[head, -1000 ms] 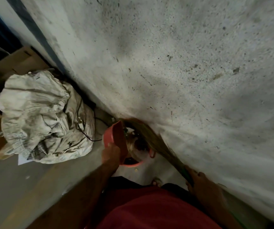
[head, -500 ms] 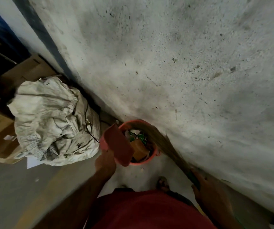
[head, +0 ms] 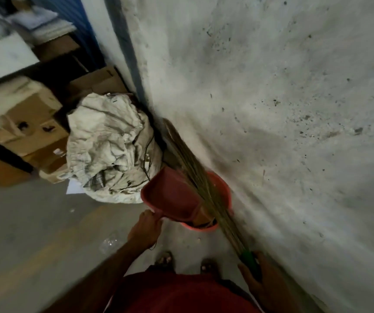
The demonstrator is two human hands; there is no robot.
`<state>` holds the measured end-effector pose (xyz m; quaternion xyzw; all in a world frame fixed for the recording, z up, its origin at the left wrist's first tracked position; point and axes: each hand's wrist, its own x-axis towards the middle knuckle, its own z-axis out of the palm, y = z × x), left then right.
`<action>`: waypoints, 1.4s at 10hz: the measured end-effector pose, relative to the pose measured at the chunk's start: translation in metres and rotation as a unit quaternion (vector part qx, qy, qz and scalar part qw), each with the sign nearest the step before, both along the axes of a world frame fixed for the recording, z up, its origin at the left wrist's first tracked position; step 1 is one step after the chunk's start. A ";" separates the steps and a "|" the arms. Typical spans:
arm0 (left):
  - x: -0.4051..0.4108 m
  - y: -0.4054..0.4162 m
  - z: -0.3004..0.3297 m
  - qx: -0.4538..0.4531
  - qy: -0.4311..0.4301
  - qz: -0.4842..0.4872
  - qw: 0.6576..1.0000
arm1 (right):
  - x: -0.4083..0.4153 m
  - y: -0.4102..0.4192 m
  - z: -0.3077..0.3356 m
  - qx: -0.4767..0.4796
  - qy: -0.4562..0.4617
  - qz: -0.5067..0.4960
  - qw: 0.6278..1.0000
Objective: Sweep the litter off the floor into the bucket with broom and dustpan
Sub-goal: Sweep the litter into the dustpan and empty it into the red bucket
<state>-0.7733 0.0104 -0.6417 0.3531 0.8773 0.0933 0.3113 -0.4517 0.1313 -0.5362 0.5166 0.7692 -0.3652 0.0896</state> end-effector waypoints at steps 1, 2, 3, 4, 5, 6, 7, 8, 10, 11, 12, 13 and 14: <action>0.027 -0.019 0.015 0.055 -0.003 0.126 0.990 | 0.005 0.021 0.008 -0.043 0.002 0.083 0.996; 0.049 -0.040 0.033 0.095 0.012 0.241 0.966 | -0.001 0.041 0.014 -0.001 0.002 0.155 0.988; 0.070 -0.063 0.053 0.116 0.037 0.339 0.933 | -0.015 0.054 0.016 0.014 0.028 0.214 0.976; 0.094 -0.091 0.066 0.129 0.041 0.436 0.890 | -0.033 0.056 0.025 -0.013 0.040 0.289 0.956; 0.114 -0.127 0.076 0.161 0.043 0.518 0.839 | -0.061 0.049 0.037 -0.032 0.039 0.321 0.946; 0.128 -0.170 0.085 0.178 0.064 0.586 0.788 | -0.094 0.021 0.053 -0.068 0.052 0.367 0.926; 0.145 -0.216 0.090 0.166 0.082 0.657 0.731 | -0.118 -0.017 0.041 -0.056 0.044 0.423 0.903; 0.169 -0.262 0.089 0.162 0.090 0.710 0.679 | -0.143 -0.058 0.044 -0.012 0.049 0.501 0.864; 0.203 -0.353 0.081 0.179 0.101 0.780 0.592 | -0.180 -0.148 0.039 -0.158 0.006 0.580 0.799; 0.218 -0.414 0.072 0.198 0.077 0.804 0.555 | -0.201 -0.218 0.033 -0.107 -0.016 0.607 0.787; 0.238 -0.476 0.060 0.185 0.085 0.825 0.528 | -0.214 -0.289 0.024 -0.070 0.002 0.604 0.794; 0.261 -0.532 0.051 0.170 0.091 0.849 0.493 | -0.225 -0.343 0.009 -0.033 -0.012 0.600 0.799; 0.280 -0.584 0.044 0.146 0.086 0.870 0.462 | -0.242 -0.396 -0.008 -0.021 -0.040 0.617 0.786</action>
